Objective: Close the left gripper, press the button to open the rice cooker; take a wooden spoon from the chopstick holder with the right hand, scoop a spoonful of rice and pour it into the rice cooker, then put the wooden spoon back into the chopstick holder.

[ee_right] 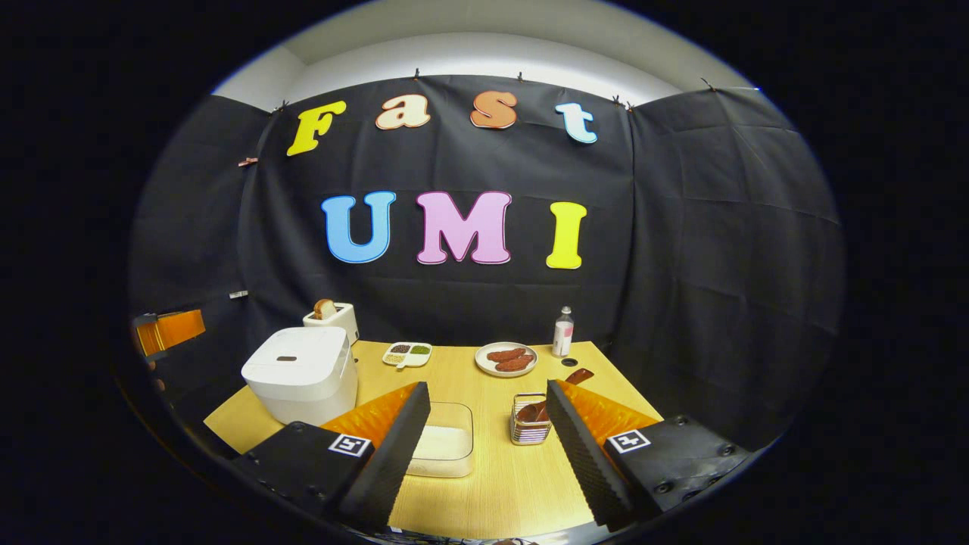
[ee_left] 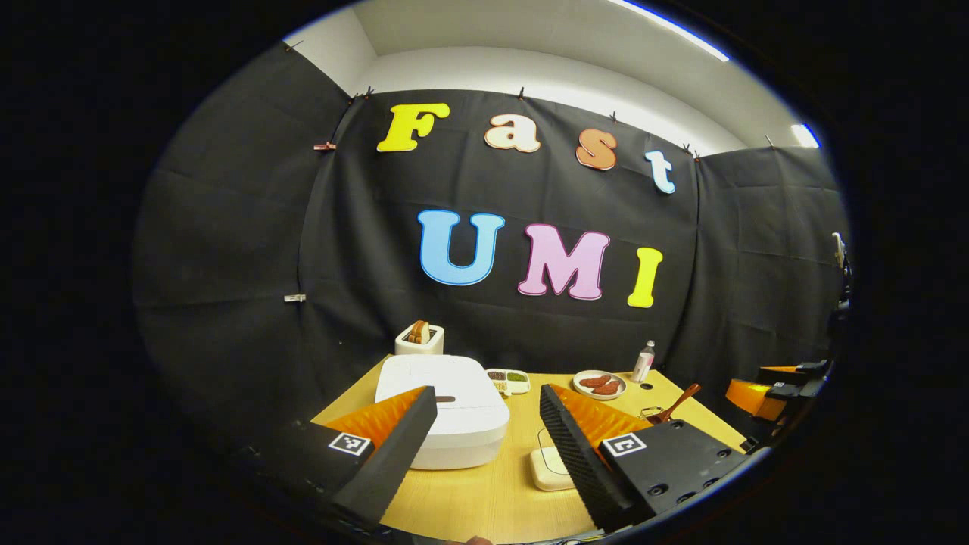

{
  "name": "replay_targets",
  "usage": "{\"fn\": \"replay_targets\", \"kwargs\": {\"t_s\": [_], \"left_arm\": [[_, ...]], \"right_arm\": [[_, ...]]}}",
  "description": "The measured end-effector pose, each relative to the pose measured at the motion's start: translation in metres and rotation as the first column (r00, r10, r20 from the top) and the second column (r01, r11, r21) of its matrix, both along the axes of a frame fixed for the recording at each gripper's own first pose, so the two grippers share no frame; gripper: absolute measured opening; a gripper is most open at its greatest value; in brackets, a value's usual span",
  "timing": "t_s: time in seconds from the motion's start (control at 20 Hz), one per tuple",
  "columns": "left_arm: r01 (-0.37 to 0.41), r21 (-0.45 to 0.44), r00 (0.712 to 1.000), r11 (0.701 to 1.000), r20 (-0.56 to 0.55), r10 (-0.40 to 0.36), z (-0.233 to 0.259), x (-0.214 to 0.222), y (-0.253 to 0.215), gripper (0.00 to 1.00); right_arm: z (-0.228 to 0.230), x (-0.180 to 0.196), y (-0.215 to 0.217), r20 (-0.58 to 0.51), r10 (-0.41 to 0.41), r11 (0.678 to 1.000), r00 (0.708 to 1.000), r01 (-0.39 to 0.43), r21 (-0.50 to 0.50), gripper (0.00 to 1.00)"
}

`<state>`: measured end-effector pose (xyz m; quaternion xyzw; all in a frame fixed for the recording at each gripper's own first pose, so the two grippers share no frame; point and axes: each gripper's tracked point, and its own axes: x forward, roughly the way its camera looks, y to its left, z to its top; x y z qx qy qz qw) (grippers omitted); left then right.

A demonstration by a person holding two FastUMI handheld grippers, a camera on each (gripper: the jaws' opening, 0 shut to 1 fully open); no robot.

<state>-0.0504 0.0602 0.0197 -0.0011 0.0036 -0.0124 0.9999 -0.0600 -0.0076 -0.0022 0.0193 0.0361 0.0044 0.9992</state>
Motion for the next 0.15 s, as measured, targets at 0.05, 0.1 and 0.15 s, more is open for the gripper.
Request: {"fn": "replay_targets", "kwargs": {"t_s": [0.05,0.1,0.15], "left_arm": [[-0.003,0.003,1.000,1.000,0.000,0.003,-0.0001,0.0005,0.0007,0.95],[-0.002,0.005,1.000,1.000,-0.002,0.002,-0.0005,0.0008,0.0005,0.95],[-0.001,0.005,1.000,1.000,-0.006,0.001,-0.0015,0.0014,0.0004,0.95]], "right_arm": [[-0.0007,0.0005,0.0009,-0.004,0.003,1.000,1.000,-0.003,-0.001,0.98],[-0.0026,0.0016,0.0019,-0.009,0.004,1.000,1.000,-0.004,-0.001,0.98],[-0.0031,0.0019,0.0013,-0.011,0.003,1.000,1.000,-0.003,0.001,0.97]]}}
